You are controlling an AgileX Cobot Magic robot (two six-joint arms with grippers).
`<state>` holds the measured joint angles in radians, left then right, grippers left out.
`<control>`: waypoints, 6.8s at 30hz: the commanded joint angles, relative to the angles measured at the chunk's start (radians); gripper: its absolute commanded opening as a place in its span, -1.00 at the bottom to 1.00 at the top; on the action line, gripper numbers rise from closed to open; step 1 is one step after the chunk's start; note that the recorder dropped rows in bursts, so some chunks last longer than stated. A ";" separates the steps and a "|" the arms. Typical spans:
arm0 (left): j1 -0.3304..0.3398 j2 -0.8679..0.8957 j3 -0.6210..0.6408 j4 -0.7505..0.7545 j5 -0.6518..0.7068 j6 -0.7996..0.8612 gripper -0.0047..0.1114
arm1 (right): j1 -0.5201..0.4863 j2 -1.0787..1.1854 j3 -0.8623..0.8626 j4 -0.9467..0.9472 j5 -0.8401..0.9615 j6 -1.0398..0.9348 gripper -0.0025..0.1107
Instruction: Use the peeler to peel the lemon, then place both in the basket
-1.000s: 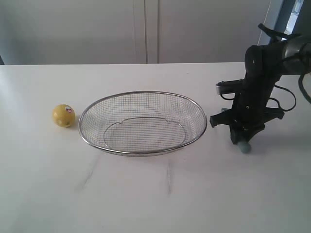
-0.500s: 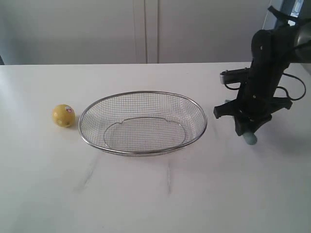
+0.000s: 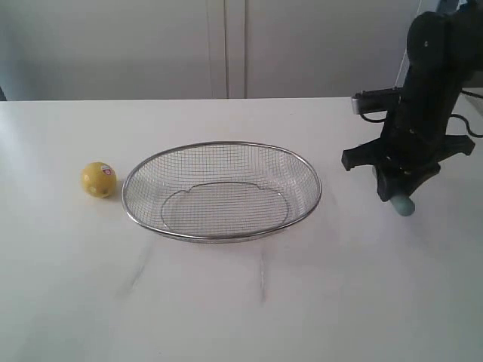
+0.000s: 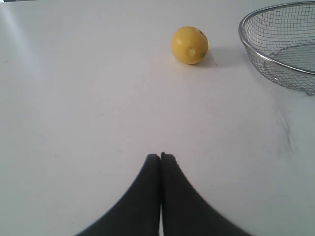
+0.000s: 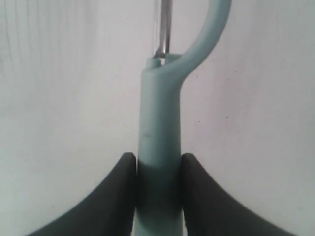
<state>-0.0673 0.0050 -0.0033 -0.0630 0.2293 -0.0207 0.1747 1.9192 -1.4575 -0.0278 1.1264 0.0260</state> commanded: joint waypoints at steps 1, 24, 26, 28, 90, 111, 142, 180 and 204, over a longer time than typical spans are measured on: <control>-0.005 -0.005 0.003 -0.006 0.003 0.001 -0.92 | -0.006 -0.063 -0.007 0.015 0.019 0.006 -0.96; -0.005 -0.005 0.003 -0.006 0.003 0.001 -0.92 | -0.006 -0.320 0.107 0.431 -0.032 -0.352 -0.96; -0.005 -0.005 0.003 -0.006 0.003 0.001 -0.92 | -0.006 -0.320 0.130 0.445 -0.054 -0.382 -0.96; -0.005 -0.005 0.003 -0.006 0.003 0.001 -0.92 | -0.006 -0.320 0.164 0.454 -0.097 -0.393 -0.96; -0.005 -0.005 0.003 0.005 -0.342 0.000 -0.92 | -0.006 -0.320 0.225 0.554 -0.165 -0.449 -0.96; -0.005 -0.005 0.003 -0.010 -0.942 -0.064 -0.92 | -0.006 -0.320 0.225 0.554 -0.165 -0.449 -0.96; -0.005 0.794 -0.450 -0.025 -0.939 0.187 -0.92 | -0.006 -0.320 0.225 0.554 -0.165 -0.449 -0.96; -0.140 1.550 -1.271 0.029 0.451 0.229 -0.92 | -0.006 -0.320 0.225 0.554 -0.165 -0.449 -0.96; -0.145 1.791 -1.356 0.018 0.355 0.411 0.15 | -0.006 -0.320 0.225 0.554 -0.165 -0.449 -0.96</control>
<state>-0.2085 1.7997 -1.3560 -0.0349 0.5797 0.3764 0.1726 1.6097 -1.2347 0.5202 0.9653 -0.4108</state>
